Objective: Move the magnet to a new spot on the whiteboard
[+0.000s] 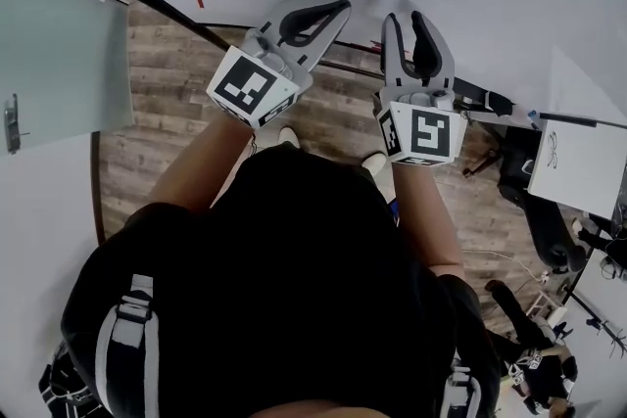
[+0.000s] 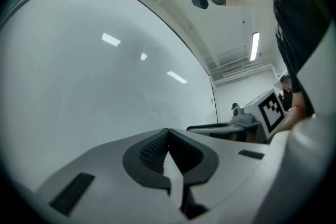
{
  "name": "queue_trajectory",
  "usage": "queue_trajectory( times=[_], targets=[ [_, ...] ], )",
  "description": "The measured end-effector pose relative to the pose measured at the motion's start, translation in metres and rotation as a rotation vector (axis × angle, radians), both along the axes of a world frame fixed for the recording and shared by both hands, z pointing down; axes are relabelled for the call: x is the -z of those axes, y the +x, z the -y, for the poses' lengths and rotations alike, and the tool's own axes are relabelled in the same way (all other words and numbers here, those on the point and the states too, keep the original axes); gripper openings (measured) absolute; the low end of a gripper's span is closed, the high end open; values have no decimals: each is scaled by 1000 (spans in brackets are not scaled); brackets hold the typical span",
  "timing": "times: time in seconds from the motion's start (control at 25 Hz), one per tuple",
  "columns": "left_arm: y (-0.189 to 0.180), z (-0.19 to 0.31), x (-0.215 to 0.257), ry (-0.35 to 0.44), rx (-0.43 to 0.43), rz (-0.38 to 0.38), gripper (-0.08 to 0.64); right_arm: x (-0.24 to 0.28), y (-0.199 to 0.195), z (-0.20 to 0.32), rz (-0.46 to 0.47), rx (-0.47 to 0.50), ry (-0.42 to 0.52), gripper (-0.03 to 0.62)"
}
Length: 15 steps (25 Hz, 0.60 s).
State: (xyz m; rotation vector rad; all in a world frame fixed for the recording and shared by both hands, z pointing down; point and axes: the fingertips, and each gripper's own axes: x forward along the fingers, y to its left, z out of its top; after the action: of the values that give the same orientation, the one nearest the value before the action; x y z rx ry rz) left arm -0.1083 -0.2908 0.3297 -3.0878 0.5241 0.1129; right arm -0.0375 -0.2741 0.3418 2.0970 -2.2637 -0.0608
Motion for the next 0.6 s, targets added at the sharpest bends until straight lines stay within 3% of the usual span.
queue_trajectory(
  times=[0.32, 0.44, 0.6],
  targets=[
    [73, -54, 10, -2, -14, 27, 5, 9, 63, -57, 50, 167, 26, 75],
    [91, -72, 11, -7, -16, 27, 5, 11, 77, -77, 62, 236, 16, 25],
    [102, -96, 14, -17, -25, 28, 5, 13, 86, -105, 71, 295, 11, 4]
  ],
)
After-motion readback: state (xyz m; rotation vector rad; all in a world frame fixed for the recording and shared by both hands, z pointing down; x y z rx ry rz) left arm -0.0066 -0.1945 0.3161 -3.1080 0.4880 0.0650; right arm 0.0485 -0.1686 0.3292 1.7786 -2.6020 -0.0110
